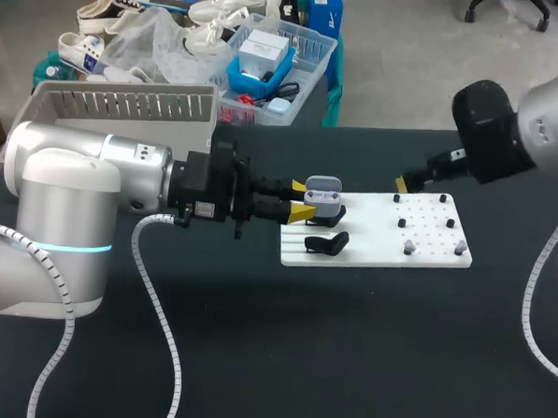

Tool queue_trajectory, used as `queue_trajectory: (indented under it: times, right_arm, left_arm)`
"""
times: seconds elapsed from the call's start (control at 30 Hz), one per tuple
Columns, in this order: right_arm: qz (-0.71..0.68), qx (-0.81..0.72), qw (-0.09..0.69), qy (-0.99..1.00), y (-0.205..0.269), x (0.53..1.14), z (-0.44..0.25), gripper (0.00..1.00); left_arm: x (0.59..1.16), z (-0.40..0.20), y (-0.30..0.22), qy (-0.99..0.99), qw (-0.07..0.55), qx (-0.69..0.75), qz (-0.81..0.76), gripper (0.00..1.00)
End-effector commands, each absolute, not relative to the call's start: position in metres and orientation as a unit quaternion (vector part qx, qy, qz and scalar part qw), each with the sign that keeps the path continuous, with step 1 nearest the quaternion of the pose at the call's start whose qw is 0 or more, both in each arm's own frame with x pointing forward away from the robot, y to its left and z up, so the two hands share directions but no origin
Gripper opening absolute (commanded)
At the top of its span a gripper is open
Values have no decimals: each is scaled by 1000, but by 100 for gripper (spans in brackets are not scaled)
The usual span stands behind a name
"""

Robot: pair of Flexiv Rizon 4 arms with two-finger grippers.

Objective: Pick up each earbud case from the left stands, insert the matching earbuds, close the lid, and place the case in the box.

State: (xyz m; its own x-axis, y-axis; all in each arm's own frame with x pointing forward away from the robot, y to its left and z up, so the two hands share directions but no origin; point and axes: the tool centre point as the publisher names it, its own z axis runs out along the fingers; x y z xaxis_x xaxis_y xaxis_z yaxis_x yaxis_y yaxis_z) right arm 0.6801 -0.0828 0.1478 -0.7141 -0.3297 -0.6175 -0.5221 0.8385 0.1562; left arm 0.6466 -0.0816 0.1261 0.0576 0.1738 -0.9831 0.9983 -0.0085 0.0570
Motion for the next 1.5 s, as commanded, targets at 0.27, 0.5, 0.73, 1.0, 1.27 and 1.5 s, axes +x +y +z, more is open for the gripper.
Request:
queue_trajectory:
  times: [0.27,0.5,0.73,1.0,1.27,1.5]
  right_arm:
    - [10,-181,305,935,-134,668,124,100]
    - [-17,-169,289,942,-160,666,100,100]
    - [-37,-183,268,945,-164,656,77,85]
    - [-78,-196,255,943,-160,653,59,84]
    - [-137,-185,262,937,-157,655,56,90]
    - [-164,-180,248,938,-165,651,55,89]
  left_arm:
    - [646,126,-82,527,469,556,-440,0]
    - [646,126,-82,527,469,556,-440,0]
    - [646,126,-82,527,469,556,-440,0]
    - [646,126,-82,527,469,556,-440,0]
    - [646,126,-82,527,469,556,-440,0]
    - [646,126,-82,527,469,556,-440,0]
